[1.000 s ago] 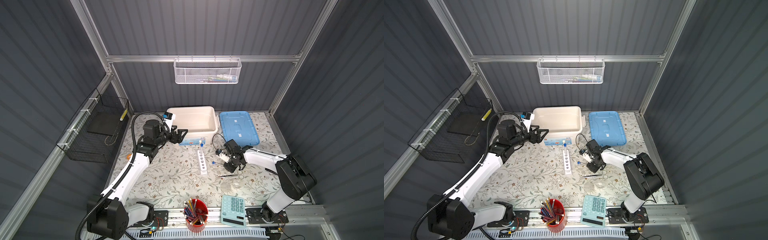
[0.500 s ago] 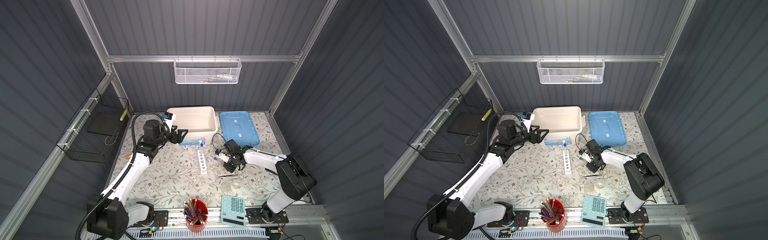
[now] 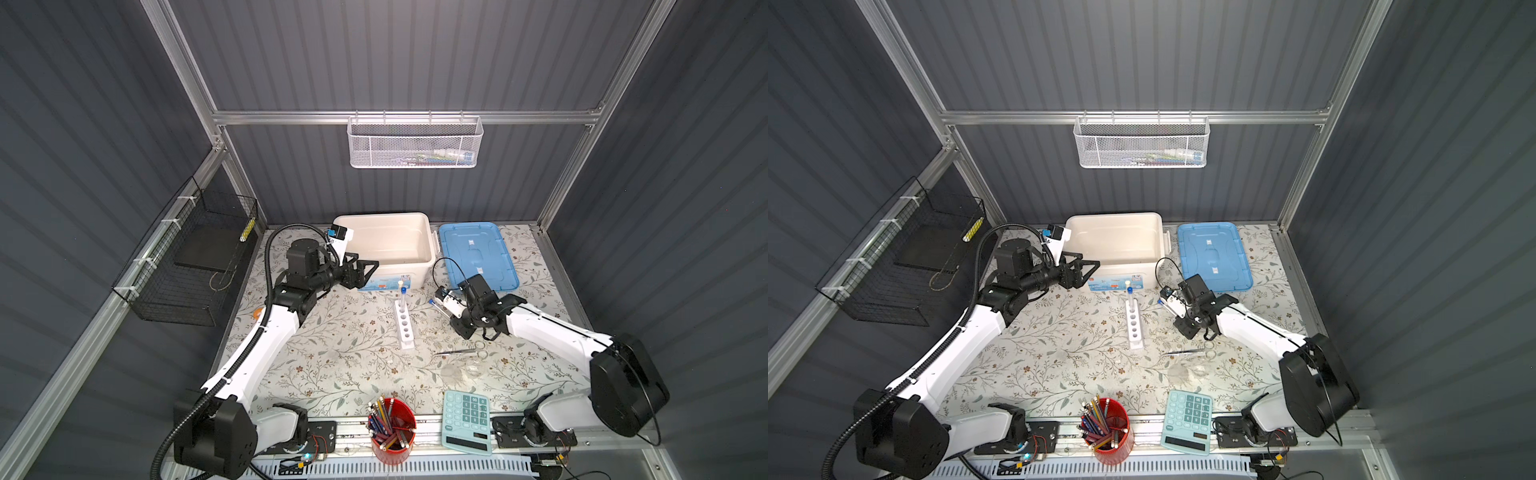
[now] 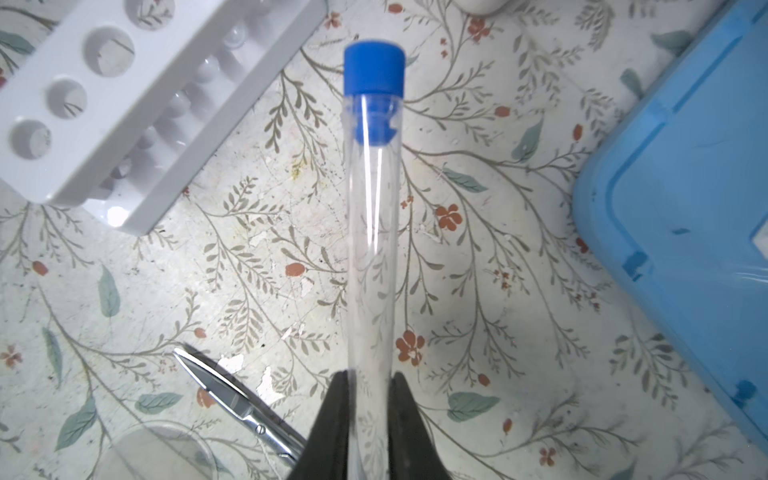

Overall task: Organize the chemistry lab equipment
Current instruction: 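Lower the right gripper onto the lying blue-capped tube, grasp and lift it upright, then carry the tube toward the left gripper while the left gripper reaches its blue cap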

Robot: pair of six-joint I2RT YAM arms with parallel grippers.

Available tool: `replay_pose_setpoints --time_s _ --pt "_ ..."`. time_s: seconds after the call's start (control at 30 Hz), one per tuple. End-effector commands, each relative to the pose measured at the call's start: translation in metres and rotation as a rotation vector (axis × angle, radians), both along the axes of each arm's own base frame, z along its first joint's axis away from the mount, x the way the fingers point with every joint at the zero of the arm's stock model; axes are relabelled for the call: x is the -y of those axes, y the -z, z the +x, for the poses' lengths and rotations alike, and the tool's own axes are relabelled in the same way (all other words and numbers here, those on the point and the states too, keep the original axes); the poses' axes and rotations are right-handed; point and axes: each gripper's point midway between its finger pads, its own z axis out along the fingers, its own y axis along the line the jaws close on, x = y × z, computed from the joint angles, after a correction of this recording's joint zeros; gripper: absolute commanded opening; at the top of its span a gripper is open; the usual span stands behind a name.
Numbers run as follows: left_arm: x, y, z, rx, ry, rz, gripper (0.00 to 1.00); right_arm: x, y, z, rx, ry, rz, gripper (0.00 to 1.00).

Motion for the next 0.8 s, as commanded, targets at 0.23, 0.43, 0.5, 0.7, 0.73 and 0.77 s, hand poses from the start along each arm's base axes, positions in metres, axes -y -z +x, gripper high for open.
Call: replay_pose_setpoints --time_s 0.23,0.43,0.5,0.7,0.73,0.77 --pt "0.037 -0.028 -0.026 -0.022 0.208 -0.059 0.81 -0.012 -0.078 0.001 0.208 0.014 0.185 0.12" --pt "0.075 -0.023 -0.044 -0.036 0.310 -0.031 0.79 -0.036 -0.114 -0.008 0.289 -0.060 0.228 0.12" --pt "0.083 -0.023 -0.046 -0.046 0.335 -0.046 0.78 -0.045 -0.122 -0.011 0.306 -0.086 0.242 0.12" --pt "0.098 -0.015 -0.053 -0.082 0.380 -0.073 0.75 -0.065 -0.143 -0.016 0.351 -0.135 0.303 0.12" --pt "0.101 -0.013 -0.055 -0.085 0.388 -0.073 0.75 -0.067 -0.146 -0.016 0.360 -0.139 0.309 0.12" --pt "0.103 -0.013 -0.056 -0.087 0.396 -0.073 0.74 -0.070 -0.149 -0.016 0.365 -0.146 0.316 0.12"
